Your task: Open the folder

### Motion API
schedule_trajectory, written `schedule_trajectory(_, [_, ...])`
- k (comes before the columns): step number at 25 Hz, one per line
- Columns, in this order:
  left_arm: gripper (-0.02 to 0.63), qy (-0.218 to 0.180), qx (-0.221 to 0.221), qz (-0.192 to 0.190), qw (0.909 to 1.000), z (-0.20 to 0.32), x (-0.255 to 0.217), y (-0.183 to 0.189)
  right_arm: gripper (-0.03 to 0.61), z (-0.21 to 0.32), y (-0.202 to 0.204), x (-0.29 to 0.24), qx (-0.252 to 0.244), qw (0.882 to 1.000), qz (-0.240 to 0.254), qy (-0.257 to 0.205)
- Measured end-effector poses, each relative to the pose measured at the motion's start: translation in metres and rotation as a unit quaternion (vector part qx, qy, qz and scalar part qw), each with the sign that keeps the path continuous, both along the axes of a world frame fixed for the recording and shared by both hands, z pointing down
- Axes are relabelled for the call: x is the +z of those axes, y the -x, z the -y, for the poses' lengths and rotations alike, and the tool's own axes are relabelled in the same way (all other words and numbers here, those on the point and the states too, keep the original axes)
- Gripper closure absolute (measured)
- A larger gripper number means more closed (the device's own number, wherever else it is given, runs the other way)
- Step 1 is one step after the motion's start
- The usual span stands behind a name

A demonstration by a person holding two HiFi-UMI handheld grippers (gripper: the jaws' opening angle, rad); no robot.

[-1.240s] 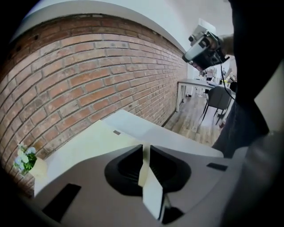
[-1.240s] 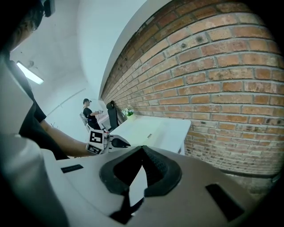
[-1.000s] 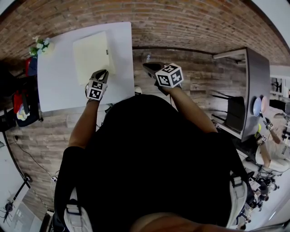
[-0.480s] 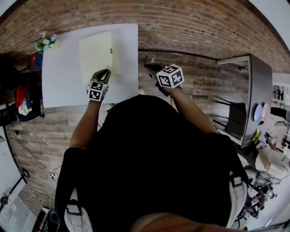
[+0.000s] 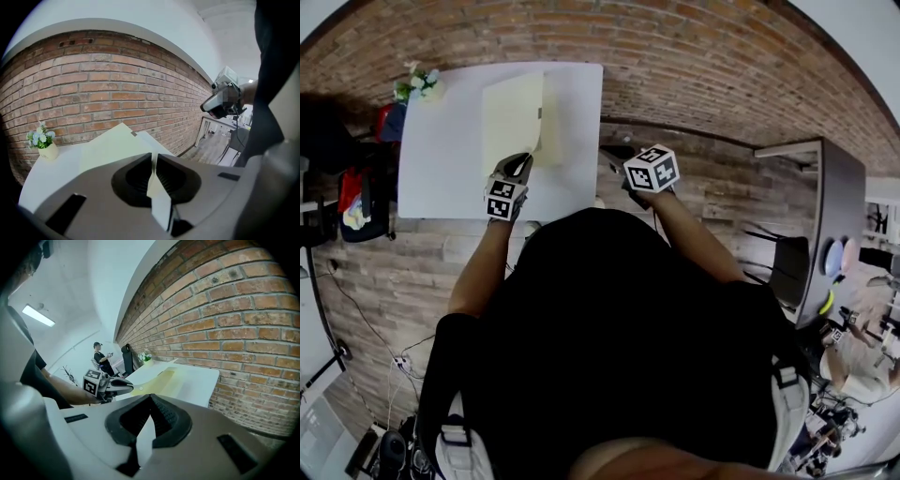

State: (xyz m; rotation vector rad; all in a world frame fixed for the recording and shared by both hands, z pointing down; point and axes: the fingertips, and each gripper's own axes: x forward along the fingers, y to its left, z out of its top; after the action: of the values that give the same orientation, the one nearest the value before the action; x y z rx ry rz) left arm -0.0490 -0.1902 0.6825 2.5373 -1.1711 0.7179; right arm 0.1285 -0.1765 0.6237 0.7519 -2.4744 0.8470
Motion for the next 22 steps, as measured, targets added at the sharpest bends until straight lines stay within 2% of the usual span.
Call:
schedule_trajectory(14, [0.591,-0.030,-0.046,-0.037,0.9978,-0.006,-0.042,0.036,0.554,0.000,0.039,-0.002,-0.030,1.000,0.006,0.002])
schedule_trajectory(22, [0.592,-0.031,-0.075,-0.051,0.9954,-0.010,-0.055,0.064,0.554,-0.003,0.063,-0.002,-0.048,0.999,0.009,0.003])
